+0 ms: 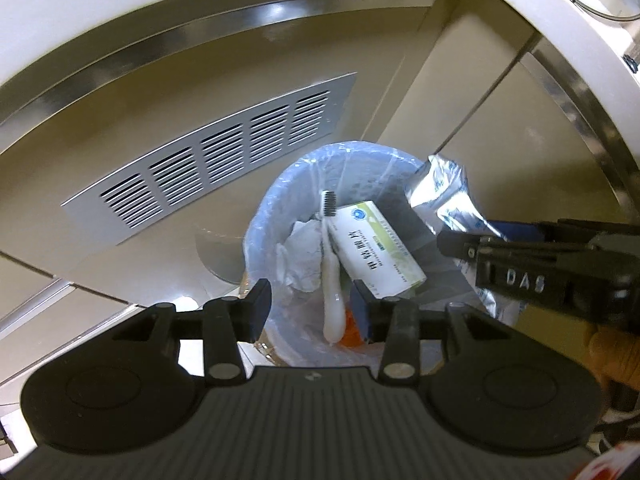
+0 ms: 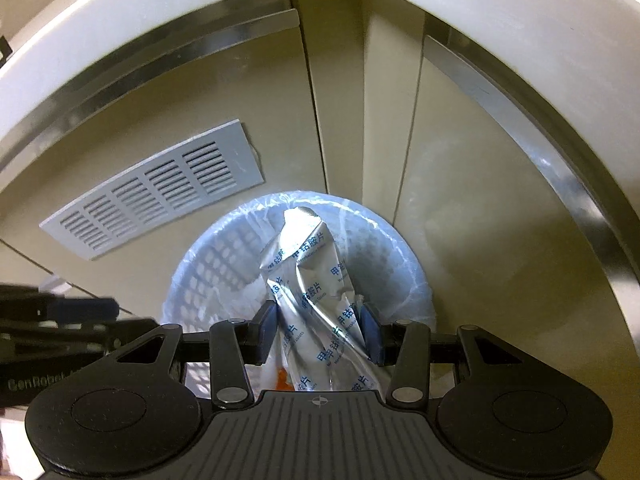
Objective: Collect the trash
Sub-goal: 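Open the left gripper to drop the toothbrush while the right drops the foil, then raise both tools back toward the counter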
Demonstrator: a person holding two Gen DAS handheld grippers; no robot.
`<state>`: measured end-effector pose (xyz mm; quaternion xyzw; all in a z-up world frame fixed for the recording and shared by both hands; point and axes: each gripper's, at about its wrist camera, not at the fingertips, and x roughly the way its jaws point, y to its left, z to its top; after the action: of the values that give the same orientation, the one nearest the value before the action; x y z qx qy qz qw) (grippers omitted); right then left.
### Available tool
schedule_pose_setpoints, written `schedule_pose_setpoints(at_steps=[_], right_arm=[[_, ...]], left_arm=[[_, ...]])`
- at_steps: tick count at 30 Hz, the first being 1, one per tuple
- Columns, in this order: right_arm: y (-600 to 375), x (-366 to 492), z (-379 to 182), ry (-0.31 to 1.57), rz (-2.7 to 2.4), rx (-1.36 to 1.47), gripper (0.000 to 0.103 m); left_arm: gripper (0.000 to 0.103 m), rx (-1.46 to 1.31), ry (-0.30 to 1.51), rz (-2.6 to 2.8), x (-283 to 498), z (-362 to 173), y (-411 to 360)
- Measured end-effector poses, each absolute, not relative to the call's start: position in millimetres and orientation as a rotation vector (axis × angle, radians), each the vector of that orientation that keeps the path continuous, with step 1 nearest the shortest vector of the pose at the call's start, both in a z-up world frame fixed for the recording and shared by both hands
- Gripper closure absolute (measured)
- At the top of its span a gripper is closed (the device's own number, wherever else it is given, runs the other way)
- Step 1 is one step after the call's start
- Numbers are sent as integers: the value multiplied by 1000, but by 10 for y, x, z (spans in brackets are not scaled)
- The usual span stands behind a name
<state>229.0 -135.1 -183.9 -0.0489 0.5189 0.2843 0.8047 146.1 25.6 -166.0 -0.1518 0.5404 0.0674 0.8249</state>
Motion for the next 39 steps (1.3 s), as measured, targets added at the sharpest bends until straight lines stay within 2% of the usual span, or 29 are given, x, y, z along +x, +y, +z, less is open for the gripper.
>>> schedule_pose_setpoints(at_steps=[1, 3, 4, 5, 22, 34, 39], right_arm=[[-1344, 2310, -1850, 1116, 624, -79, 56], [-1331, 2324, -1855, 1106, 619, -52, 39], [-1331, 2322, -1851, 1094, 608, -46, 21], [-1325, 2323, -1849, 1089, 604, -46, 19], [-1340, 2139, -1769, 1105, 596, -107, 19], [-1459, 2017, -1339, 1035, 623, -92, 19], [-1539, 1940, -986, 954, 665, -77, 19]], left_arm=[[64, -323, 1149, 148, 1439, -1655, 281], [64, -324, 1151, 159, 1400, -1657, 315], [64, -324, 1152, 163, 1383, -1658, 330], [64, -323, 1153, 166, 1364, -1660, 350], [64, -317, 1113, 152, 1191, -1556, 409], [64, -311, 1014, 131, 1143, -1103, 336], [59, -304, 943, 128, 1078, -823, 317]])
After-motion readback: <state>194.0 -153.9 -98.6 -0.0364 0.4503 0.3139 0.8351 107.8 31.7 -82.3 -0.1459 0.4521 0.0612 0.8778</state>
